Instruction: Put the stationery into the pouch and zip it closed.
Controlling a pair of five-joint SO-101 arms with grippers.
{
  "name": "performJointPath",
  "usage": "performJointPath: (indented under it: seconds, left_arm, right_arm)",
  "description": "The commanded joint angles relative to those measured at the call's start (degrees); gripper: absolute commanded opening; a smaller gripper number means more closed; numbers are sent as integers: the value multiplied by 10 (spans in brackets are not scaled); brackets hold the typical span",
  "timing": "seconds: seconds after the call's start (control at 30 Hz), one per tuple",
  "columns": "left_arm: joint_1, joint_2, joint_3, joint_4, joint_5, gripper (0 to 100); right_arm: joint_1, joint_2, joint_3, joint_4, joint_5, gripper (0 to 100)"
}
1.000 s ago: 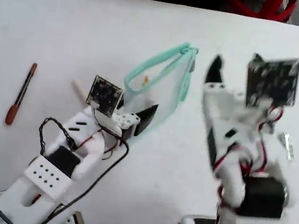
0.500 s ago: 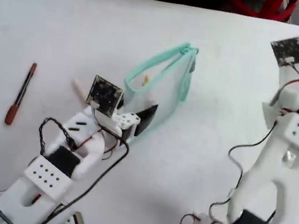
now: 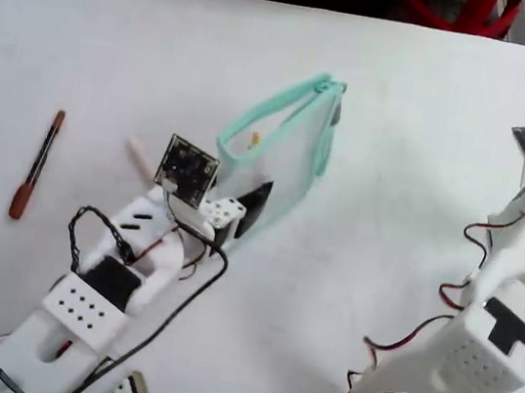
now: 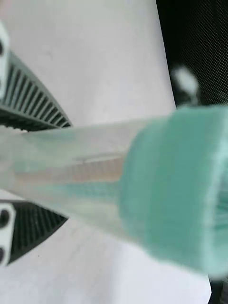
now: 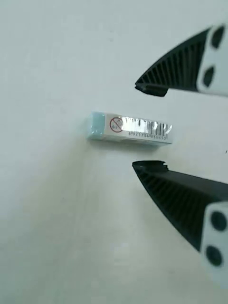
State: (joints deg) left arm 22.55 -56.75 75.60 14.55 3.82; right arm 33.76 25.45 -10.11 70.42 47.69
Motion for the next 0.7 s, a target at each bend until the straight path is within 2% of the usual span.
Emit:
performJointPath:
  seconds: [0.0,0.2,0.37,0.5,0.57,0.67]
  left_arm:
    - [-4,-10,-5,-8,-7,199]
    - [-2,-9,-5,-8,-8,197]
    - [-2,-10,-5,-8,-8,196]
    - [-2,-10,-5,-8,-9,196]
    - [-2,-10,-5,-8,-9,196]
    - [-2,-10,-5,-8,-9,196]
  right_arm:
    - [6,29,-29,-2,4,204]
    - [2,74,-32,-6,4,87]
    - [2,76,-31,-6,4,80]
    - [1,78,-30,-11,5,18]
    - [4,72,-28,-22,1,22]
    - [6,20,-55,19,-8,18]
